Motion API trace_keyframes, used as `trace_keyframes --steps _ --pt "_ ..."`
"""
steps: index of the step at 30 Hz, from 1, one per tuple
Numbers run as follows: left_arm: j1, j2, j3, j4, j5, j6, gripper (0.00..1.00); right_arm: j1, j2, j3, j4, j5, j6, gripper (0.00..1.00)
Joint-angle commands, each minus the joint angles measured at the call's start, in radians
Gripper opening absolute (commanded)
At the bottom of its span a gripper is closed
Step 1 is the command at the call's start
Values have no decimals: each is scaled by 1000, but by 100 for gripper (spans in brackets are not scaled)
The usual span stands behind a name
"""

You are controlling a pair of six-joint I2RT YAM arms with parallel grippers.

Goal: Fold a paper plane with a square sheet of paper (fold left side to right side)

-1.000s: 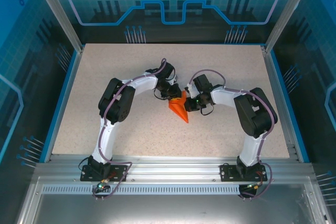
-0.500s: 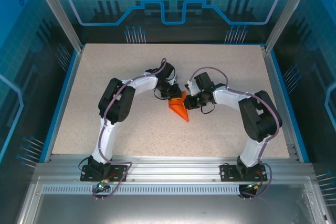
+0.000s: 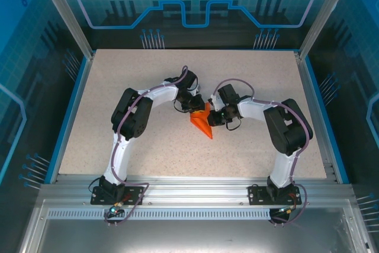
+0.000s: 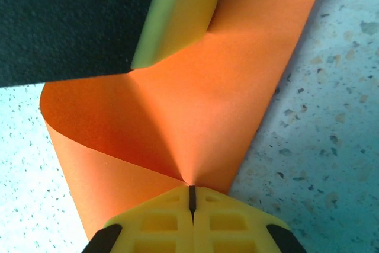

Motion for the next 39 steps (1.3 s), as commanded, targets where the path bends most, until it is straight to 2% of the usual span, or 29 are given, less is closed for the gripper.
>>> trace_keyframes --steps 1,14,30,39 --pt "-14 56 -3 -55 -51 17 19 -12 -7 6 -7 12 -4 0" --pt "-13 58 -5 -55 -55 16 19 -20 -41 13 -20 21 -9 0" --pt "-13 56 -9 -53 -56 17 18 -20 33 41 -48 50 -13 0" --pt "-15 30 -9 -67 -64 26 19 -20 70 52 -130 103 -18 0"
